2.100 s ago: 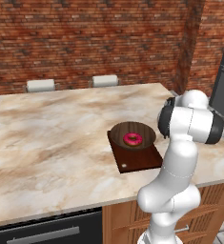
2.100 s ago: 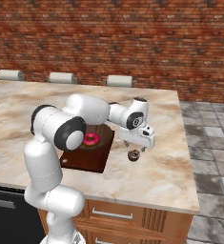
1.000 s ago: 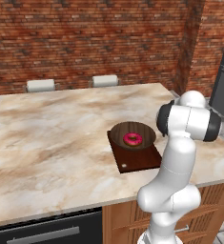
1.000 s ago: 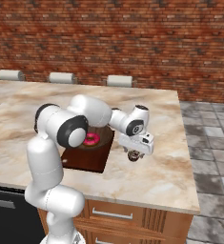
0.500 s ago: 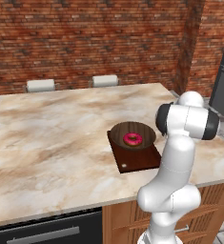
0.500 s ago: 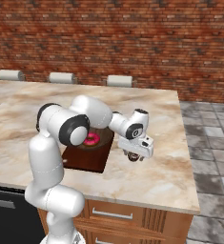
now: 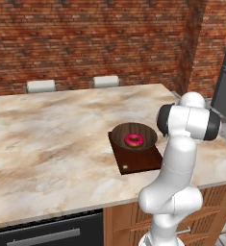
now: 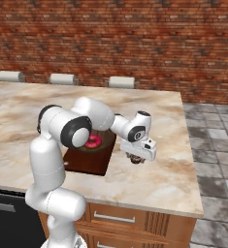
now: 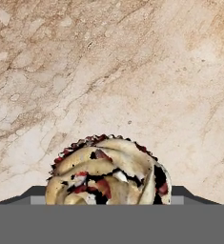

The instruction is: Place the bowl with donut and the cupcake onto the tray.

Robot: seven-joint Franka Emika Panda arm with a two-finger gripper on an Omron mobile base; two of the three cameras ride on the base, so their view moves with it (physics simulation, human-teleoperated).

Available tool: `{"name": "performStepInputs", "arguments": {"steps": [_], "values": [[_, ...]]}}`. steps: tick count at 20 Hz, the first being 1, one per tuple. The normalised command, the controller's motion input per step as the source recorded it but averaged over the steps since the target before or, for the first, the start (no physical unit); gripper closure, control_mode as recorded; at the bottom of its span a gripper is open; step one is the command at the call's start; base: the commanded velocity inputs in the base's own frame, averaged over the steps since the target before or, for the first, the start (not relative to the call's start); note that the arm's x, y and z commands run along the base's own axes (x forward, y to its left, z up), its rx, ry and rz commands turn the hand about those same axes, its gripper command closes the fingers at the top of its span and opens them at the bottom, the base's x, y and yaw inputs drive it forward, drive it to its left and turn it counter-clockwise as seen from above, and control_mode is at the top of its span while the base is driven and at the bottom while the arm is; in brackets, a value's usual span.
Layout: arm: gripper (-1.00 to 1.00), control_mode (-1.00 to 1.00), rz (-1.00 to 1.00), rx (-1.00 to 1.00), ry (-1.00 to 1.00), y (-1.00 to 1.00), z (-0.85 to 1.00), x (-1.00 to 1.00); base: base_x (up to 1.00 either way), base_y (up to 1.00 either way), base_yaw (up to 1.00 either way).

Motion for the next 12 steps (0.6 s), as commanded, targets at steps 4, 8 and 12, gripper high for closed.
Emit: {"name": "performStepInputs", "arguments": {"steps": [4, 8, 12], "values": [[1.00, -1.00, 0.03, 0.00, 0.00, 0.00, 0.01, 0.02, 0.00, 0.00, 0.00], [1.00, -1.00, 0.03, 0.00, -0.08, 0.03, 0.06, -0.17, 0.00, 0.00, 0.00], [1.00, -1.00, 0.01, 0.00, -0.08, 0.13, 0.21, -0.31, 0.00, 0.00, 0.00]]}}
